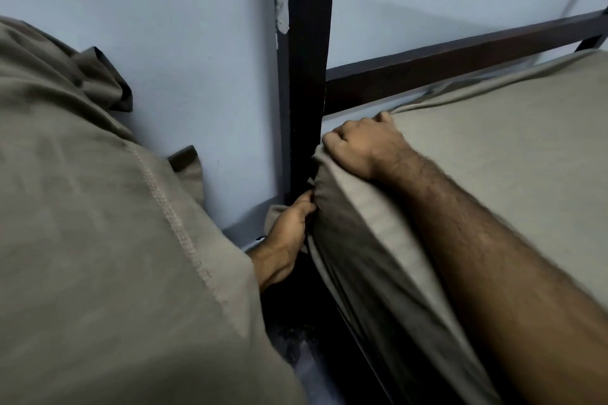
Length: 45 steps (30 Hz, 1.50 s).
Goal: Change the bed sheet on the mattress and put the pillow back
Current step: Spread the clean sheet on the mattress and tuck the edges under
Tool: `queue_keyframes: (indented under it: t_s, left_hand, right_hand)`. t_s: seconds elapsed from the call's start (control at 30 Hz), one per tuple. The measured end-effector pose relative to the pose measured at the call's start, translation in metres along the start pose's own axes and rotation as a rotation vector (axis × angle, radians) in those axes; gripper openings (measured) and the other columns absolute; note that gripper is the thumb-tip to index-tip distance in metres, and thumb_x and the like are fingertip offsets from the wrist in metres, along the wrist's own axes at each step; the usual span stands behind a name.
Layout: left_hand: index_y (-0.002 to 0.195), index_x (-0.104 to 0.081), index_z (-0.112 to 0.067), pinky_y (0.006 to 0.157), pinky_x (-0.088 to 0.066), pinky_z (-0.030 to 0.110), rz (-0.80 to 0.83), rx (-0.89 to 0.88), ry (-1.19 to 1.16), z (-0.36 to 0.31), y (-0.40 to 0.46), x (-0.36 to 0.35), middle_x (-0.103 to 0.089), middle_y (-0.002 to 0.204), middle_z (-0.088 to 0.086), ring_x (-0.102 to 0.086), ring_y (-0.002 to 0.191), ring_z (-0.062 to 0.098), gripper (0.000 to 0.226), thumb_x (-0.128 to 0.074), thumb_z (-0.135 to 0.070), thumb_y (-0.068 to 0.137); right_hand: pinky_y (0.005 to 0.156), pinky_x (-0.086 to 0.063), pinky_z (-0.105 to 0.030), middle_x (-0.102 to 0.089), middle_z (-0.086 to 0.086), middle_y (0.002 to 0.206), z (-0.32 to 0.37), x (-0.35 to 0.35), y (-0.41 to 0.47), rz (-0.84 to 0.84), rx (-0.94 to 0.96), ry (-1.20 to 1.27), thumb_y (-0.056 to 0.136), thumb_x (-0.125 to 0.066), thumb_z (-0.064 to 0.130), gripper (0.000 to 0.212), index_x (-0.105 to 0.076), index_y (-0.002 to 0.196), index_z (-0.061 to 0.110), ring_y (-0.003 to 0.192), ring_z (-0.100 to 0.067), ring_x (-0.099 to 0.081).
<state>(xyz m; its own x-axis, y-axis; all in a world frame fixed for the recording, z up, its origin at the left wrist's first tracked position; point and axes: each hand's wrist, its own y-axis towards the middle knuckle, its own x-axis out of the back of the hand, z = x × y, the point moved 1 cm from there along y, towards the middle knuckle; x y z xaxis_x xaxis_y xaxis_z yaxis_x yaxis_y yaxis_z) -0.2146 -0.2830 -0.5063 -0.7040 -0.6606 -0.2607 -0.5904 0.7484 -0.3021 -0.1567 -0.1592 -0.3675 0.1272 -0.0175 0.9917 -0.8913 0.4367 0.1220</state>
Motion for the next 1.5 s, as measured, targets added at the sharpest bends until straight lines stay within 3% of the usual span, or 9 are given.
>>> queue_keyframes:
  t_s: [0.3,0.43,0.57,0.83,0.93,1.17,1.3,1.4,1.5]
  left_hand:
    - [0.092,-0.068,-0.015,0.079,-0.053,0.022,0.062,0.030,0.012,-0.027,0.011,-0.012,-0.076,0.075,-0.005,-0.067,0.082,0.011,0.036,-0.035,-0.018,0.108]
    - [0.092,-0.072,-0.022,0.101,-0.049,0.034,0.070,-0.015,0.154,-0.031,0.016,-0.012,-0.075,0.091,-0.005,-0.066,0.097,0.014,0.035,-0.041,-0.024,0.108]
    - [0.095,-0.070,-0.017,0.103,-0.046,0.037,0.063,-0.005,0.123,-0.038,0.020,-0.018,-0.069,0.099,0.006,-0.061,0.105,0.021,0.035,-0.039,-0.027,0.108]
    - [0.092,-0.066,-0.018,0.084,-0.052,0.028,0.087,-0.060,0.242,-0.070,0.018,-0.038,-0.067,0.090,0.004,-0.061,0.099,0.021,0.036,-0.036,-0.029,0.109]
    - [0.115,-0.069,-0.012,0.100,-0.051,0.033,0.106,-0.132,0.246,-0.086,0.013,-0.043,-0.071,0.105,0.005,-0.066,0.110,0.021,0.036,-0.038,-0.028,0.108]
    - [0.094,-0.068,-0.006,0.092,-0.056,0.045,0.169,-0.186,0.864,-0.107,-0.018,-0.004,-0.072,0.098,0.012,-0.068,0.097,0.030,0.043,-0.040,-0.037,0.102]
    - [0.111,-0.062,-0.021,0.082,-0.045,0.028,0.154,0.072,0.715,-0.063,-0.047,0.020,-0.065,0.108,0.002,-0.056,0.101,0.019,0.025,-0.038,-0.028,0.111]
    - [0.145,-0.050,-0.026,0.109,-0.041,0.032,0.174,0.215,0.515,-0.024,-0.023,0.014,-0.058,0.144,-0.004,-0.053,0.132,0.020,0.046,-0.029,-0.047,0.109]
    - [0.141,-0.055,-0.021,0.108,-0.044,0.030,0.113,0.203,0.182,0.001,0.003,0.003,-0.063,0.137,-0.002,-0.060,0.121,0.012,0.046,-0.034,-0.044,0.107]
  right_hand:
    - [0.107,-0.029,-0.046,-0.064,-0.008,0.133,0.012,0.019,-0.027,-0.046,-0.017,0.007,0.103,-0.025,0.039,0.050,-0.070,0.103,0.018,0.119,-0.026,-0.055]
    - [0.100,-0.031,-0.044,-0.070,-0.008,0.114,0.008,0.019,-0.031,-0.080,-0.018,0.031,0.102,-0.027,0.038,0.045,-0.047,0.064,0.024,0.091,-0.022,-0.049]
    - [0.098,-0.032,-0.043,-0.063,-0.002,0.089,0.009,0.019,-0.032,-0.119,-0.033,0.050,0.101,-0.030,0.038,0.046,-0.042,0.058,0.025,0.083,-0.018,-0.042]
    - [0.099,-0.030,-0.042,-0.069,-0.005,0.105,0.003,0.018,-0.029,-0.096,-0.033,0.046,0.097,-0.025,0.043,0.043,-0.053,0.071,0.023,0.091,-0.022,-0.050]
    - [0.093,-0.027,-0.039,-0.071,-0.003,0.112,0.000,0.013,-0.028,-0.094,-0.024,0.054,0.090,-0.022,0.048,0.042,-0.057,0.079,0.027,0.103,-0.022,-0.057]
    - [0.088,-0.024,-0.039,-0.065,0.002,0.128,0.001,0.010,-0.027,-0.022,0.043,0.048,0.102,-0.029,0.041,0.042,-0.068,0.109,0.031,0.118,-0.020,-0.056]
    - [0.092,-0.027,-0.040,-0.059,0.005,0.137,0.002,0.005,-0.021,0.038,0.027,0.091,0.093,-0.019,0.051,0.057,-0.068,0.116,0.031,0.122,-0.017,-0.054]
    - [0.098,-0.031,-0.043,-0.057,0.005,0.136,0.005,0.005,-0.020,0.064,0.008,0.117,0.086,-0.015,0.052,0.065,-0.068,0.118,0.033,0.122,-0.018,-0.054]
    - [0.100,-0.030,-0.044,-0.058,0.005,0.138,0.008,0.006,-0.018,0.098,-0.016,0.109,0.085,-0.015,0.052,0.066,-0.067,0.120,0.031,0.124,-0.019,-0.052]
